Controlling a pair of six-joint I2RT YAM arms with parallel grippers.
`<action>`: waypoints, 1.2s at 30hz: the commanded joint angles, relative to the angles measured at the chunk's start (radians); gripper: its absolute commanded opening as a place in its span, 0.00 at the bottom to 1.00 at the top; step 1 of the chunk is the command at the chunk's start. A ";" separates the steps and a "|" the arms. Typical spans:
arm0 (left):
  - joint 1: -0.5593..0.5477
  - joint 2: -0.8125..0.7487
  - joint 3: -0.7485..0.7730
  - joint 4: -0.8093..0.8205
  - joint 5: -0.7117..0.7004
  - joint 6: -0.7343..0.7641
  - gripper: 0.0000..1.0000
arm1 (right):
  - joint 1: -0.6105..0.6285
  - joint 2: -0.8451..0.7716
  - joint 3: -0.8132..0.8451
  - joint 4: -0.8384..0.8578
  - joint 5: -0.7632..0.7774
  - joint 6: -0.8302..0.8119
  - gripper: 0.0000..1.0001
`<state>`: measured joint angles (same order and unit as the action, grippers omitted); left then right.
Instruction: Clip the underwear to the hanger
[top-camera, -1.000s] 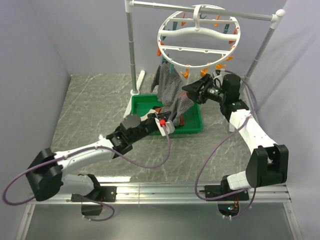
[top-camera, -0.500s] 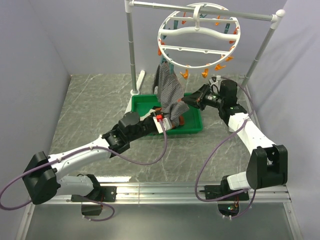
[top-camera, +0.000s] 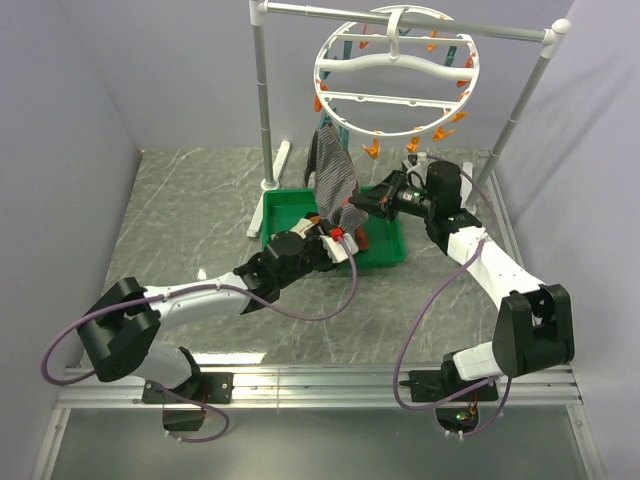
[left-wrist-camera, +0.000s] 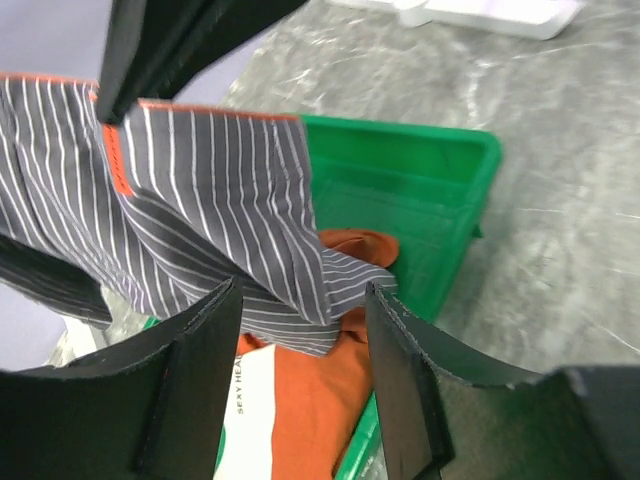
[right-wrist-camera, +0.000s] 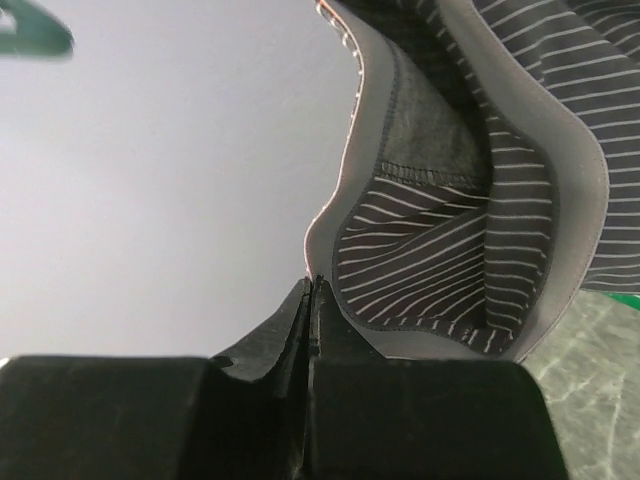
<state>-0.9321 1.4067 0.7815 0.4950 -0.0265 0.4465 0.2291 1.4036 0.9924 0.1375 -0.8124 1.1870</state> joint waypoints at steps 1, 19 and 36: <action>-0.002 0.031 0.044 0.117 -0.090 -0.032 0.57 | 0.013 0.003 0.000 0.074 0.001 0.056 0.00; 0.101 -0.030 0.090 -0.071 0.209 -0.178 0.00 | -0.074 0.020 0.137 -0.240 0.065 -0.273 0.41; 0.177 -0.103 0.110 -0.220 0.508 -0.207 0.00 | -0.031 0.060 0.247 -0.274 0.047 -0.418 0.91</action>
<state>-0.7670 1.3361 0.8513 0.2771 0.3965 0.2745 0.1616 1.4769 1.2243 -0.1749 -0.7517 0.8036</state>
